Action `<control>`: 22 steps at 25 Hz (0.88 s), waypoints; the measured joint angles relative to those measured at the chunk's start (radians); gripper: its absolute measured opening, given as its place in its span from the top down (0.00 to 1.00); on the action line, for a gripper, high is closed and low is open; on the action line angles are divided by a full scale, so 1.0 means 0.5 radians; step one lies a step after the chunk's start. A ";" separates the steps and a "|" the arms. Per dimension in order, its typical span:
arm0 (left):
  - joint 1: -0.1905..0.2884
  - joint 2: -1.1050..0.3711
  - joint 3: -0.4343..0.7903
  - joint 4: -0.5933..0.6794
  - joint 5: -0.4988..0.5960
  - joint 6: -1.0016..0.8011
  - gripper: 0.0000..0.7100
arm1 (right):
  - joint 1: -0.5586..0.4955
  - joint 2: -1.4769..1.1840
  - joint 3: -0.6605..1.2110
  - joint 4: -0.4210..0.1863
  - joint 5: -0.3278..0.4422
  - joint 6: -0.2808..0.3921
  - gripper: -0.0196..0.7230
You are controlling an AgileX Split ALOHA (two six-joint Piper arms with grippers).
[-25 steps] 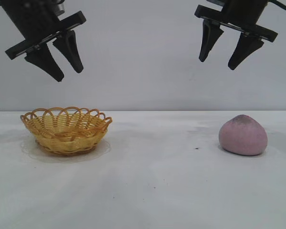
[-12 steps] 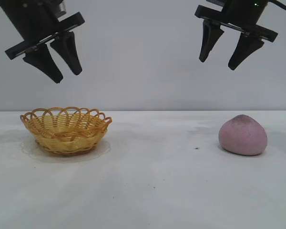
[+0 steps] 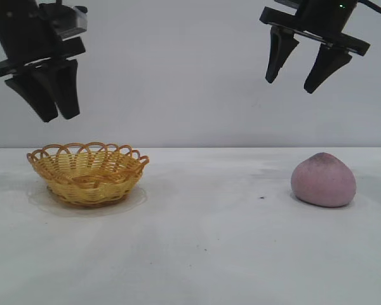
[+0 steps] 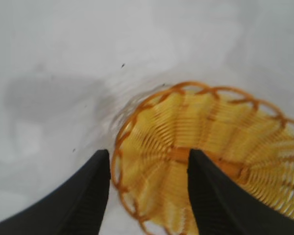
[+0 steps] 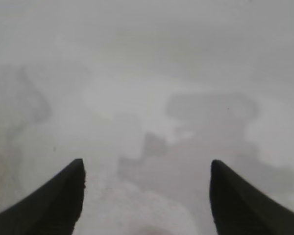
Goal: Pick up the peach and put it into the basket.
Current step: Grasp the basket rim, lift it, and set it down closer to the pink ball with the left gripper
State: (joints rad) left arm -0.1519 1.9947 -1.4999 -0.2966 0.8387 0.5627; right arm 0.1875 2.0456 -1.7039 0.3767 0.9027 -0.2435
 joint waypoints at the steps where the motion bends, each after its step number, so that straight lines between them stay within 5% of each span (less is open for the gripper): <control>1: 0.000 0.008 -0.008 0.016 0.014 0.011 0.50 | 0.000 0.000 0.000 0.000 0.000 0.000 0.35; 22: -0.070 0.656 -0.853 0.271 0.519 0.043 0.50 | 0.000 0.000 0.000 -0.016 0.035 0.000 0.35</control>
State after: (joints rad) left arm -0.1870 2.3227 -1.9261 -0.1609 1.0984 0.5842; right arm 0.1875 2.0456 -1.7039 0.3688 0.9202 -0.2435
